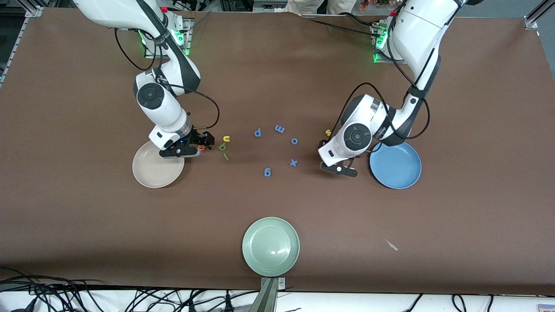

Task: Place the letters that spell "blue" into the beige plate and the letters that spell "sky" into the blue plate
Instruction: 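Reach the right gripper to the orange e while the left gripper reaches the yellow k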

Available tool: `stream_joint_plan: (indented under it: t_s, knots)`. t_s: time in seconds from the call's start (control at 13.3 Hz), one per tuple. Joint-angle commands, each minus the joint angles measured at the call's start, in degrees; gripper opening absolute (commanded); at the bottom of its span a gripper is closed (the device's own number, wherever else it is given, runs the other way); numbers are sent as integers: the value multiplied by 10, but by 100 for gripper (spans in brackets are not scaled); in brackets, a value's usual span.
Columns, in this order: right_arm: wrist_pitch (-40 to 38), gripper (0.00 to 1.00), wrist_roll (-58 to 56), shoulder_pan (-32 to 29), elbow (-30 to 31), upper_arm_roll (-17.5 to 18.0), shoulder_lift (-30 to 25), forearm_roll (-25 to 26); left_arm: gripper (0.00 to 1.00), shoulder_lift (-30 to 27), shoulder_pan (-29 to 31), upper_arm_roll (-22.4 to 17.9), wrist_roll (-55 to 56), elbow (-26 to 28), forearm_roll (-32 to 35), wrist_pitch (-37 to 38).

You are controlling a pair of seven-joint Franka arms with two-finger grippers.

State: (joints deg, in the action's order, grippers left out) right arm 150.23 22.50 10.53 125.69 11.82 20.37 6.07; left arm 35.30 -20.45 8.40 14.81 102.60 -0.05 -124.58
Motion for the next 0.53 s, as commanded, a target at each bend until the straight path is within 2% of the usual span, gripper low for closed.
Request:
stream_joint_plan:
  t_s: [0.0, 0.3, 0.45]
  knots:
    - [26, 100, 3, -5, 6, -5, 19, 25, 88, -19, -3, -4, 12, 23, 14, -8]
    - [50, 99, 11, -3, 17, -5, 35, 25, 81, -10, -23, -5, 26, 24, 15, -17]
    - [78, 99, 10, -3, 35, -5, 41, 25, 81, -2, -24, -5, 28, 25, 15, -43]
